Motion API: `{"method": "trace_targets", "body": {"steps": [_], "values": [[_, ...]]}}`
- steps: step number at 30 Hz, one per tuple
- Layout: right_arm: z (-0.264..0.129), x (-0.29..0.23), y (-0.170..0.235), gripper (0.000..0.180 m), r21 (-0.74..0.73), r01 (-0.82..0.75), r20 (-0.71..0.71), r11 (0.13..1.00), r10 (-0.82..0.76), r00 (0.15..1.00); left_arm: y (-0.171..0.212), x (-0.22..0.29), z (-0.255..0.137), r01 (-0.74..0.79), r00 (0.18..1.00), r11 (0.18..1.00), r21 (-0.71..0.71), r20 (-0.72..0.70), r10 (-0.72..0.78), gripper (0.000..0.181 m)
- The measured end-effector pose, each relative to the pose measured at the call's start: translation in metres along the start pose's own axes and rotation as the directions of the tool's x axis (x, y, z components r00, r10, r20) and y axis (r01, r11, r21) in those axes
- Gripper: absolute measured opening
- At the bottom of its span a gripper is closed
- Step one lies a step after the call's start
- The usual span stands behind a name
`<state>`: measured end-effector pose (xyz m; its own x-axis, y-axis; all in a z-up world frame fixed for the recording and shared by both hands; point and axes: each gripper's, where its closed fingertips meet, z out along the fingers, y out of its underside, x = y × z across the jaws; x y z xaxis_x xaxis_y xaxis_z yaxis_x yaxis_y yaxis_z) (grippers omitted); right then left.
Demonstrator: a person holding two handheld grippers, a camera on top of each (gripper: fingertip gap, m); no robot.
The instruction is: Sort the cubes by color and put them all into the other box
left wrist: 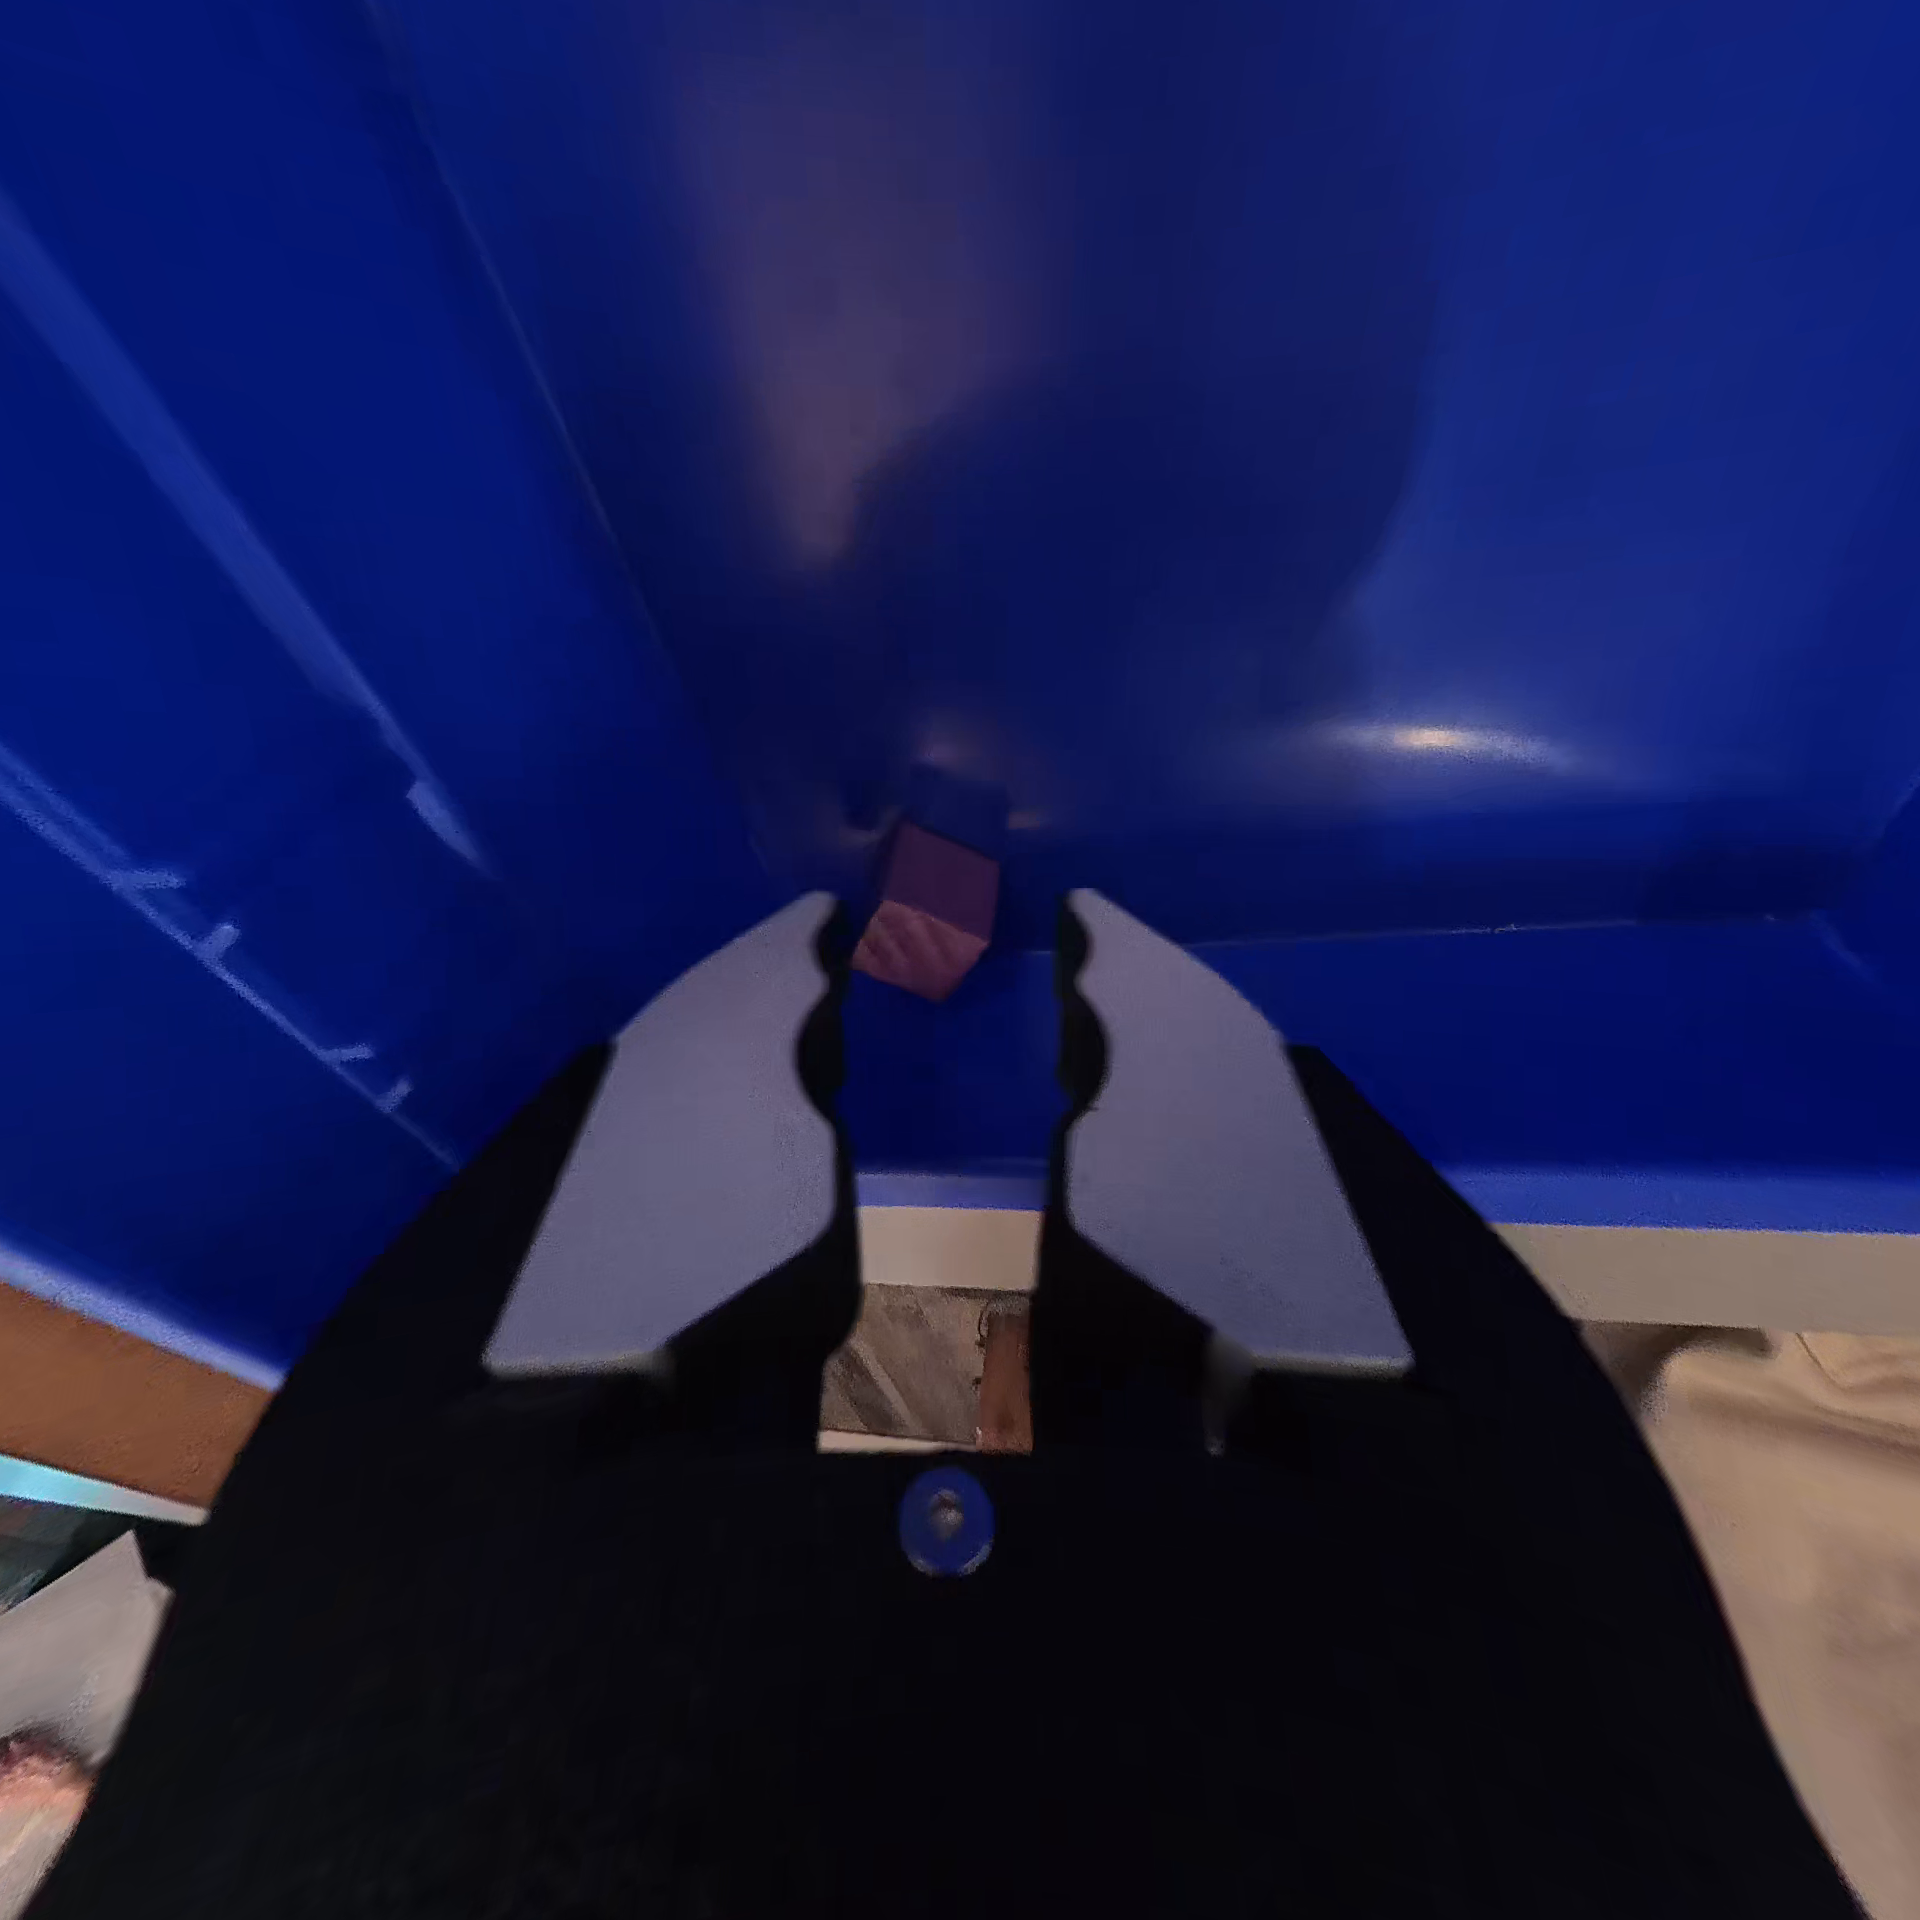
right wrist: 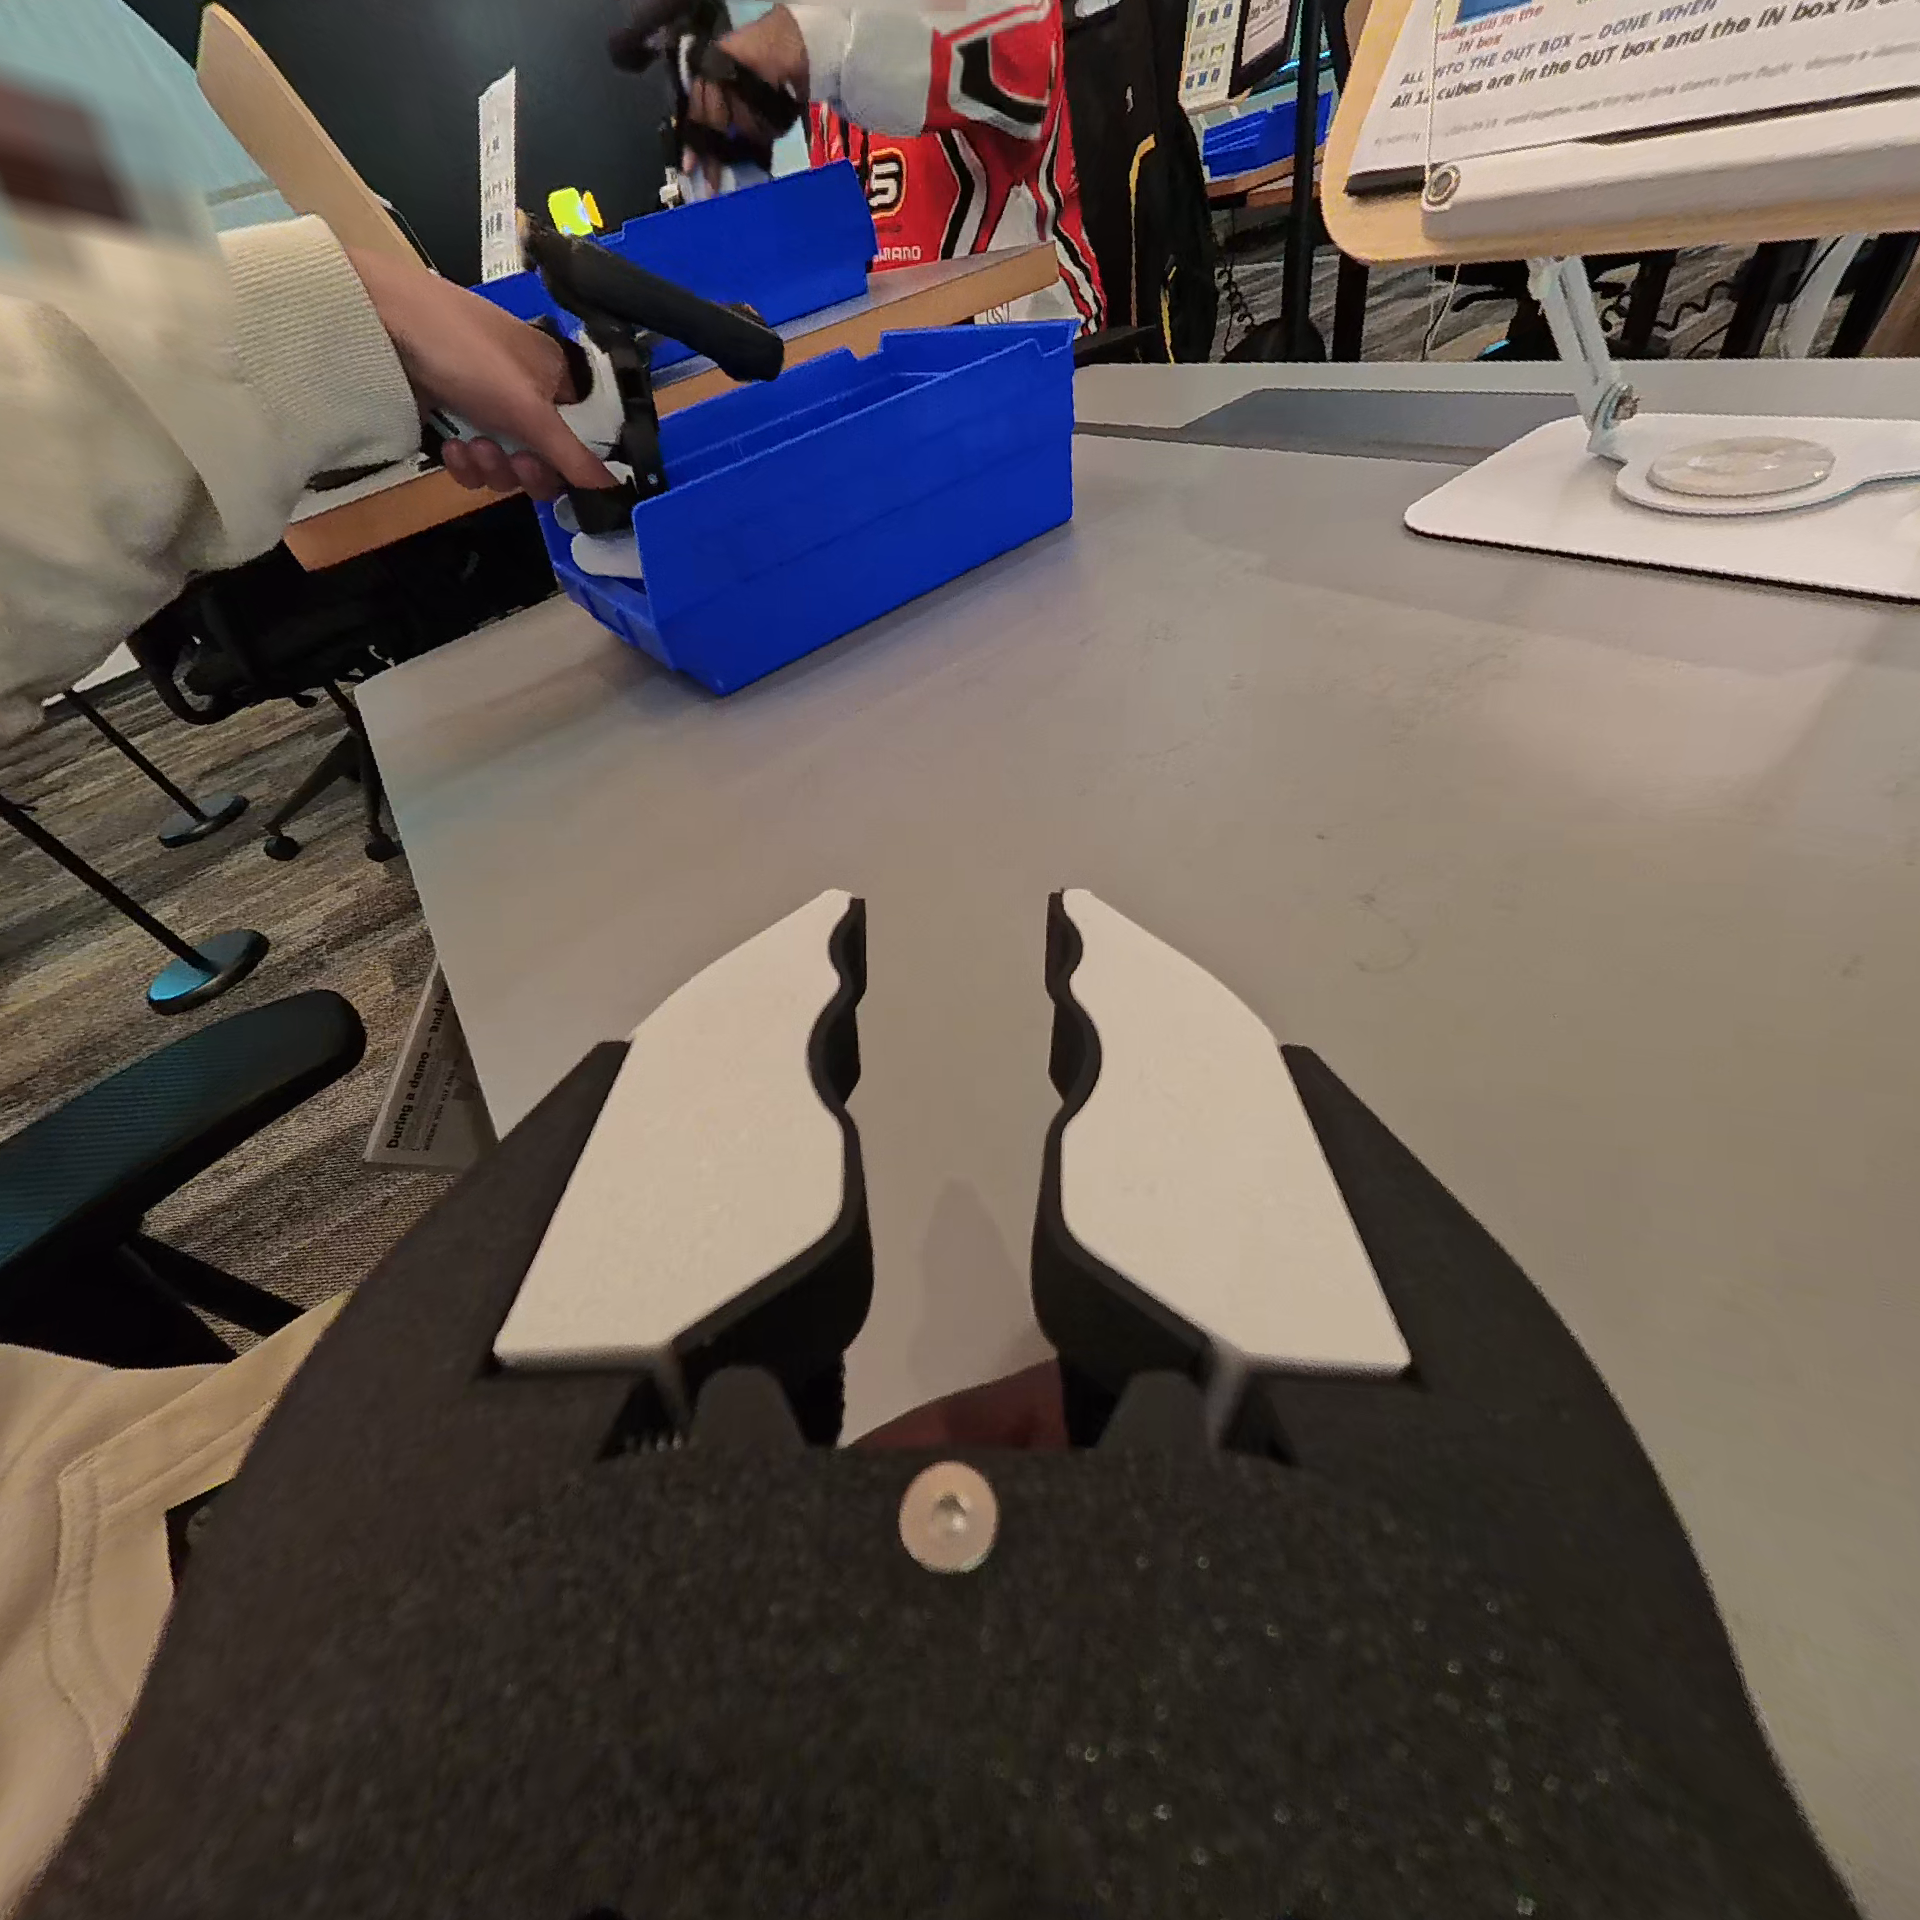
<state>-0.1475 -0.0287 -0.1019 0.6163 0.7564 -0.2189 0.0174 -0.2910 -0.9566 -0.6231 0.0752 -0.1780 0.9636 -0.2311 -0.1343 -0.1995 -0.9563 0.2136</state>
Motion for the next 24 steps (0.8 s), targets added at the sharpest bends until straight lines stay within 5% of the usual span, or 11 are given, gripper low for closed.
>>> {"method": "trace_targets", "body": {"steps": [1,9,14,17,19,22,24], "values": [[0.0,-0.001,0.0,0.033,-0.001,0.002,0.003,1.0,-0.002,1.0,0.001,0.001,0.0,-0.003,1.0,1.0,-0.01,-0.005,0.003,0.024],[0.0,-0.001,-0.001,0.032,0.0,0.0,0.003,1.0,0.0,1.0,0.0,0.01,-0.001,-0.049,0.998,0.999,-0.002,-0.033,0.049,0.023],[-0.003,0.005,-0.005,0.031,0.013,0.012,-0.016,1.0,-0.012,1.0,-0.03,0.029,-0.049,-0.086,0.991,0.948,0.305,-0.074,0.113,0.023],[-0.005,0.013,-0.007,0.031,0.018,0.015,-0.032,1.0,-0.015,0.999,-0.049,0.065,-0.104,-0.137,0.963,0.786,0.602,-0.106,0.249,0.023],[-0.008,0.022,-0.01,0.031,0.025,0.012,-0.05,1.0,-0.011,0.999,-0.054,0.096,-0.144,-0.134,0.93,0.608,0.783,-0.113,0.351,0.022],[-0.013,0.035,-0.017,0.031,0.04,-0.005,-0.055,0.999,0.008,0.998,-0.044,0.16,-0.191,-0.063,0.801,0.347,0.936,-0.16,0.576,0.022],[-0.016,0.04,-0.022,0.031,0.051,-0.028,-0.028,0.998,0.029,0.999,-0.033,0.199,-0.206,-0.003,0.687,0.254,0.967,-0.183,0.703,0.022]]}}
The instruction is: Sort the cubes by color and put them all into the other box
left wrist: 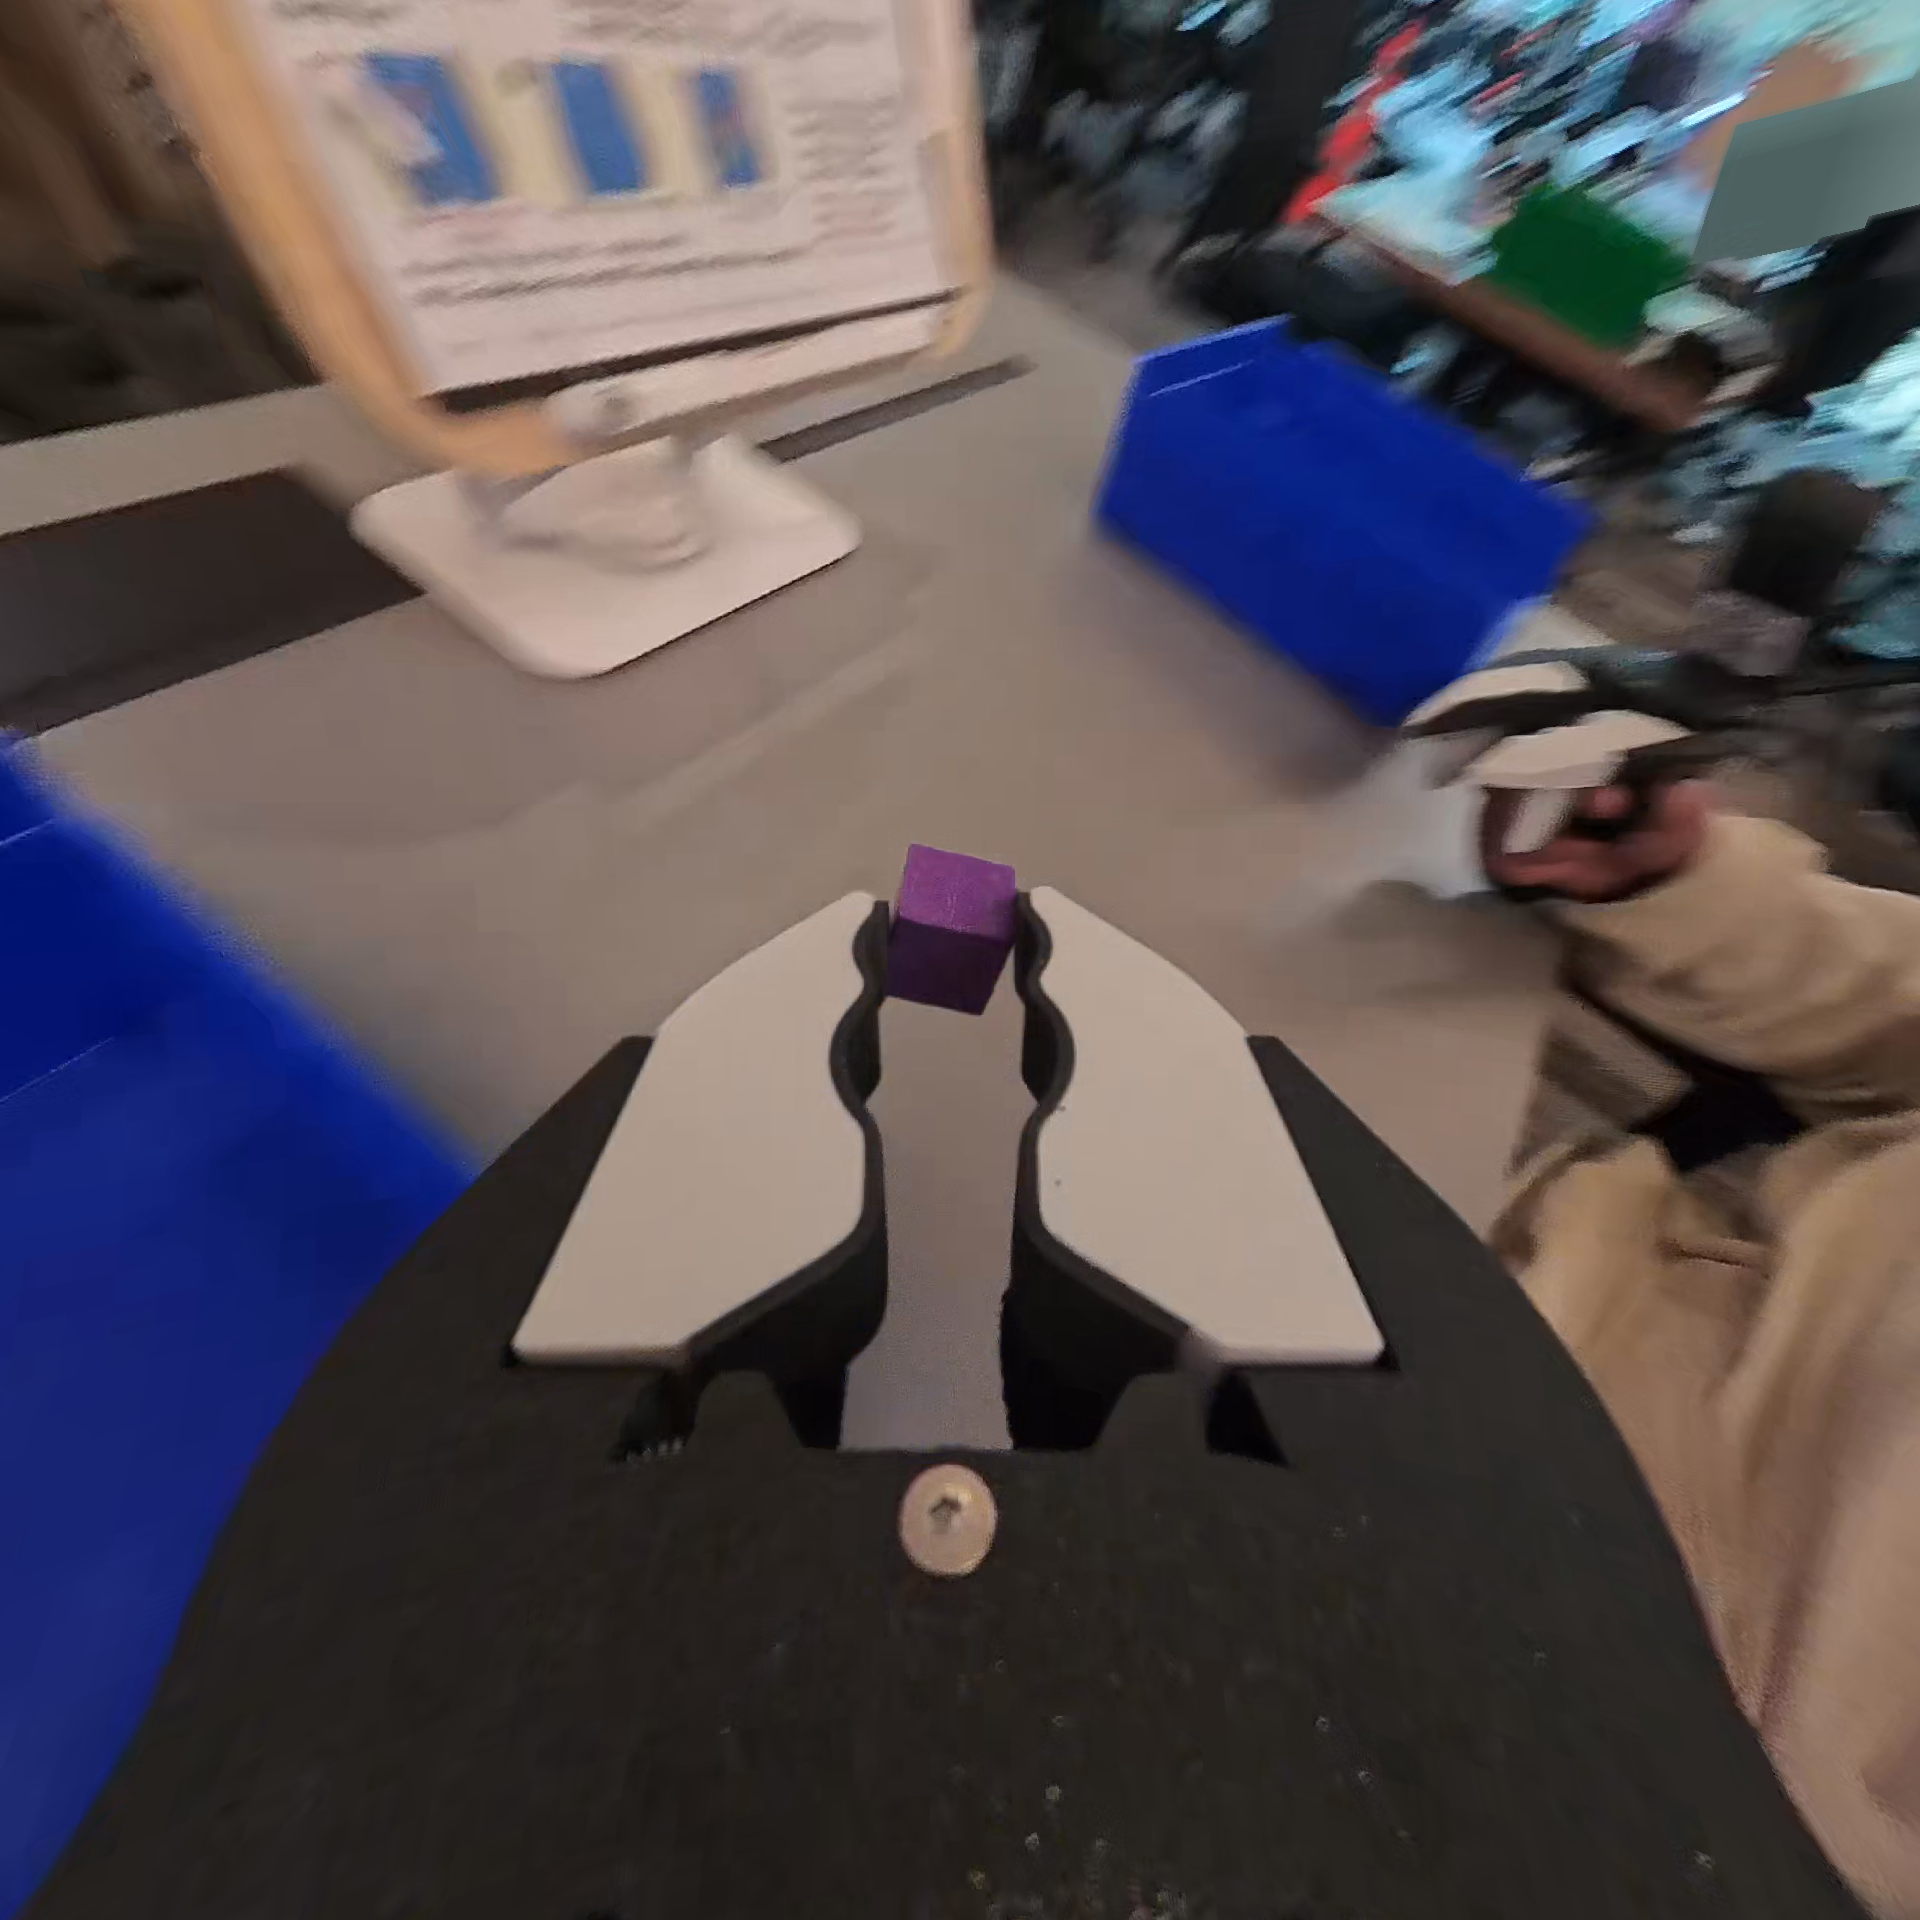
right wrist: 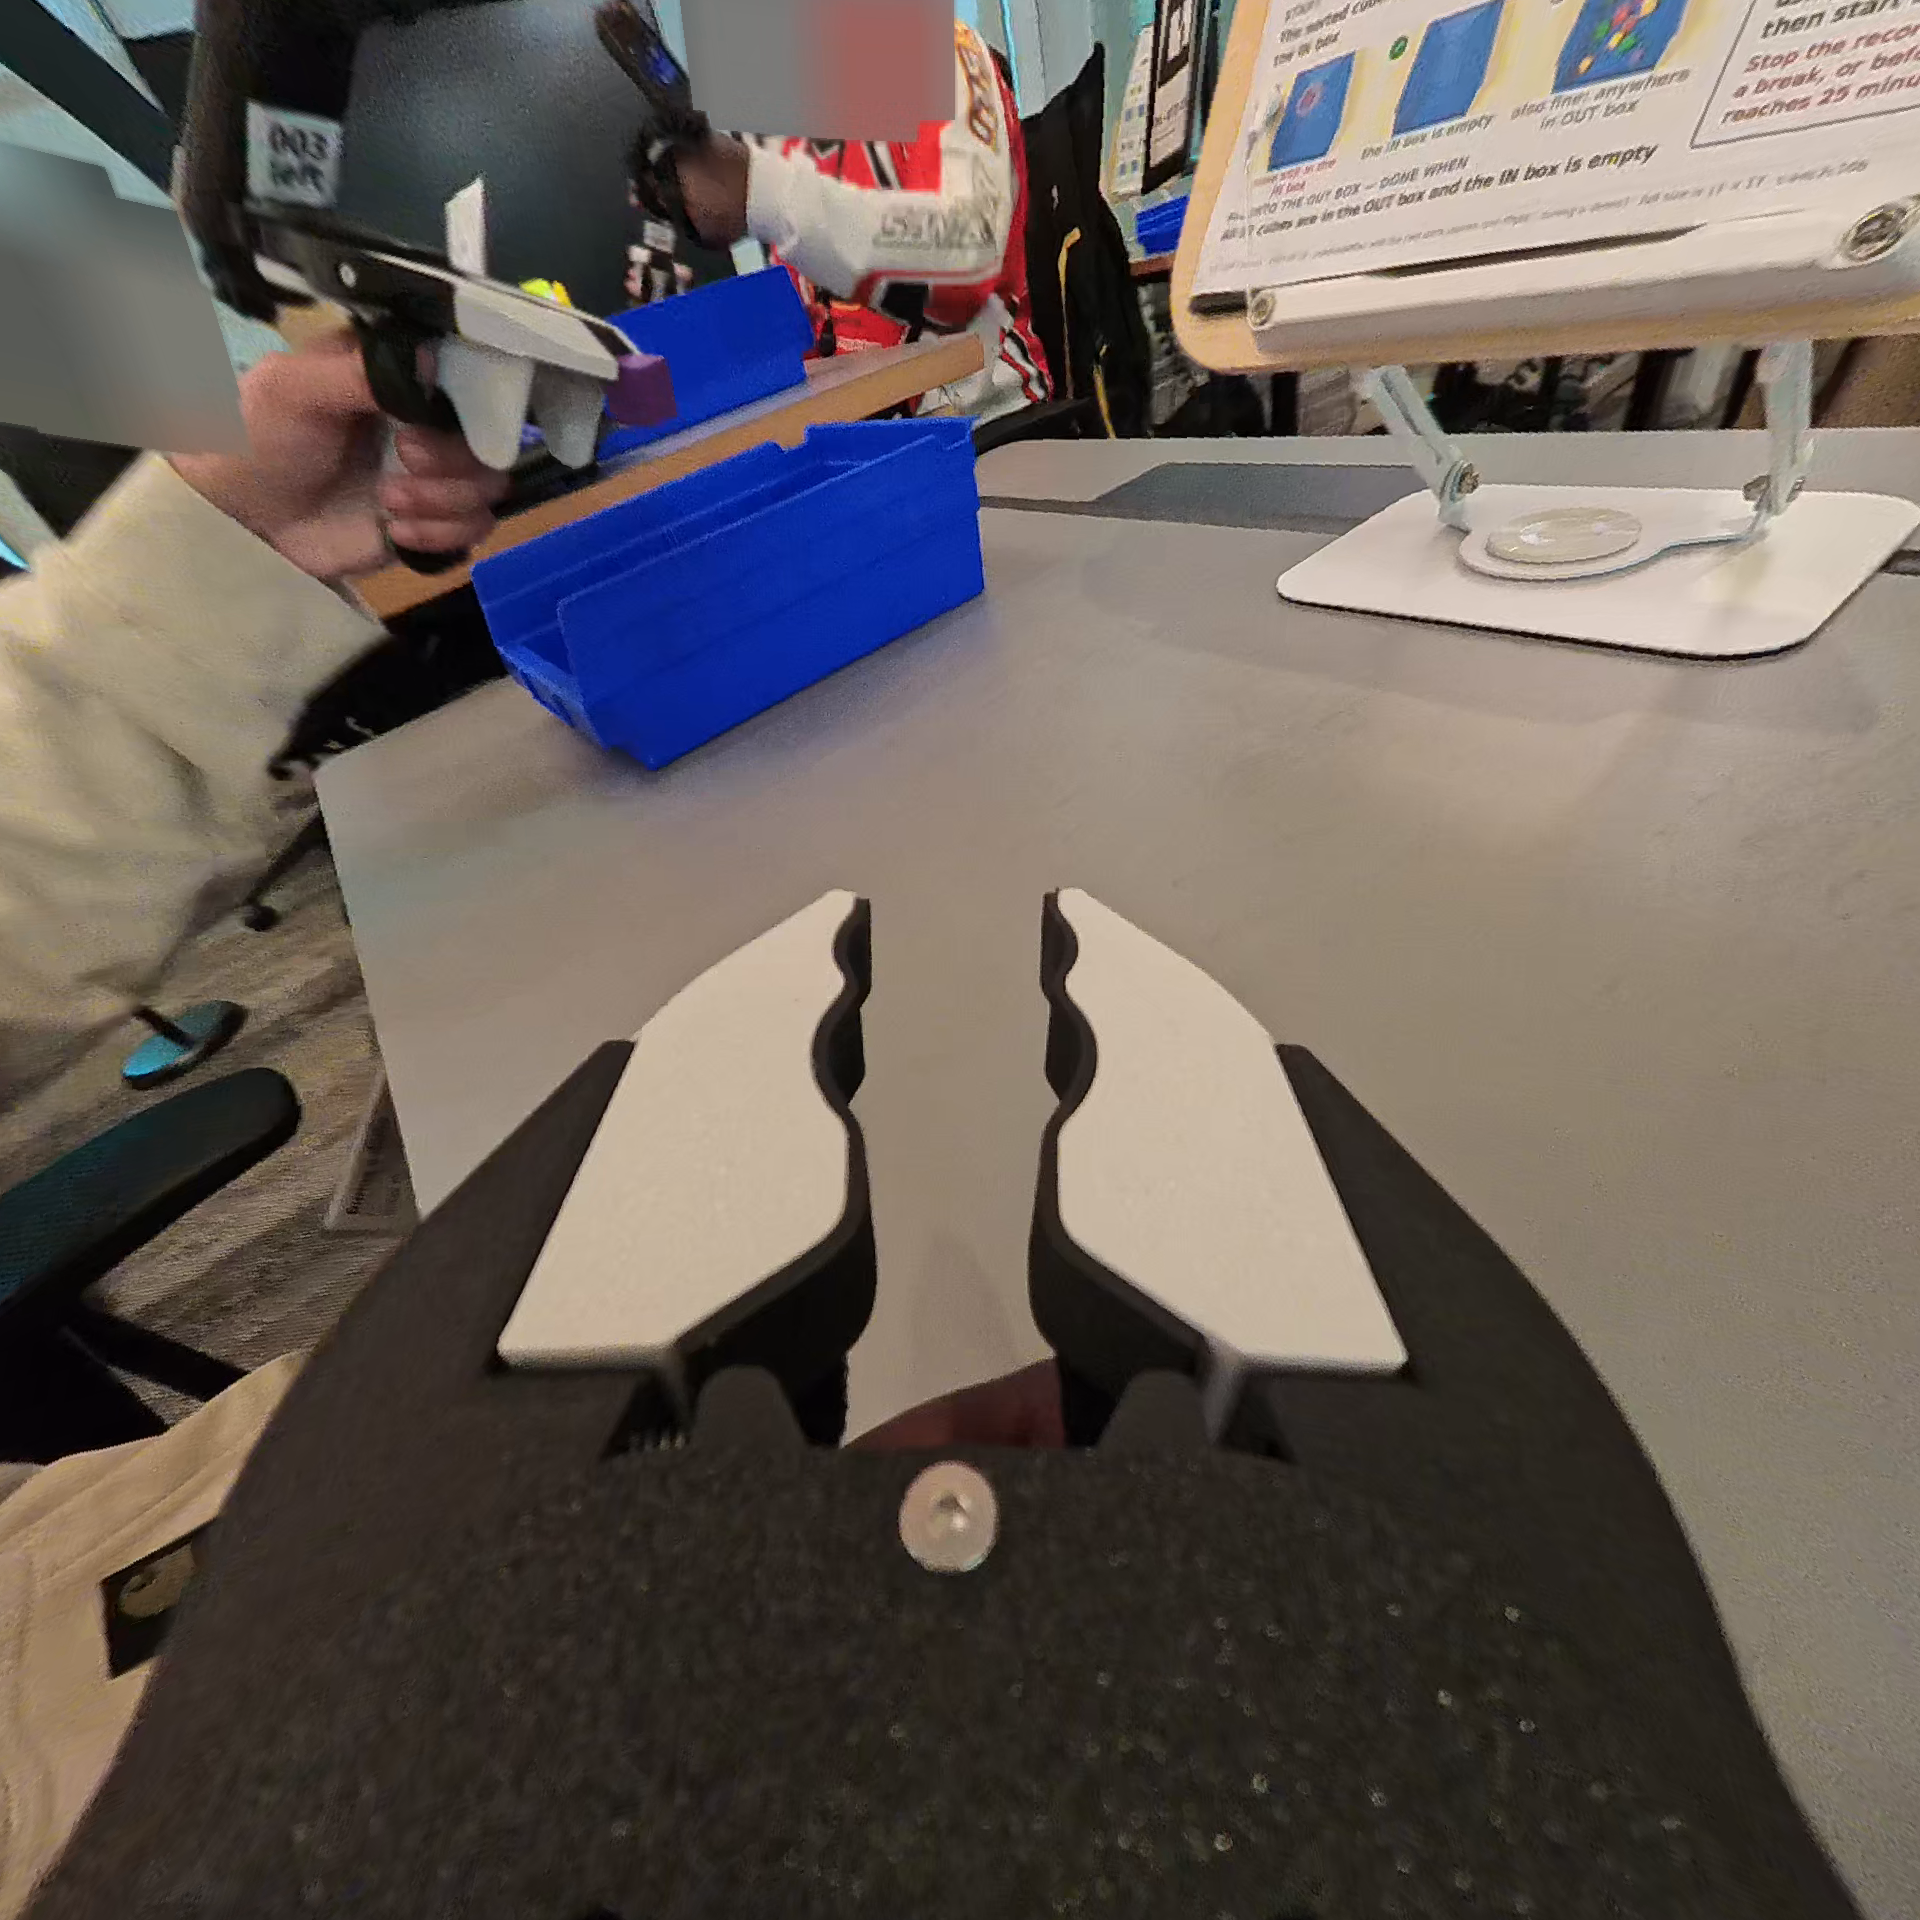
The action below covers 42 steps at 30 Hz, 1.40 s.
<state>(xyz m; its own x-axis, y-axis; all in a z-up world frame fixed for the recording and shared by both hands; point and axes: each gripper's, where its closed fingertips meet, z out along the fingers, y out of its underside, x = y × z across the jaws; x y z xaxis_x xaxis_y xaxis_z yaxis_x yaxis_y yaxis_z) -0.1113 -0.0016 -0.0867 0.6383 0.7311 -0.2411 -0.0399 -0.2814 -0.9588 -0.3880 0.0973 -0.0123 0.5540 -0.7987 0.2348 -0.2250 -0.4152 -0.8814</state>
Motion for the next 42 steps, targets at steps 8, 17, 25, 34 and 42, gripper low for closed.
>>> {"method": "trace_targets", "body": {"steps": [8,17,25,34,42], "values": [[0.006,-0.001,0.005,0.031,0.014,-0.084,0.168,0.996,0.081,0.982,0.003,0.076,0.052,0.036,0.932,0.99,0.137,-0.361,0.016,0.022],[0.06,-0.049,-0.023,0.035,-0.033,0.086,0.389,0.996,-0.067,0.919,-0.005,0.143,0.089,0.022,0.821,0.994,0.103,-0.569,0.041,0.022],[0.078,-0.059,-0.024,0.029,0.002,0.138,0.395,0.99,-0.128,0.91,0.017,0.175,0.128,-0.005,0.774,1.0,0.031,-0.632,0.023,0.022],[0.064,-0.052,-0.017,0.023,0.019,0.108,0.389,0.994,-0.107,0.915,0.026,0.18,0.138,0.004,0.802,0.999,0.048,-0.597,0.026,0.051],[0.031,-0.028,-0.011,0.023,0.084,0.021,0.283,0.996,-0.044,0.958,0.051,0.122,0.096,-0.104,0.983,0.96,0.261,0.175,0.059,0.088]]}}
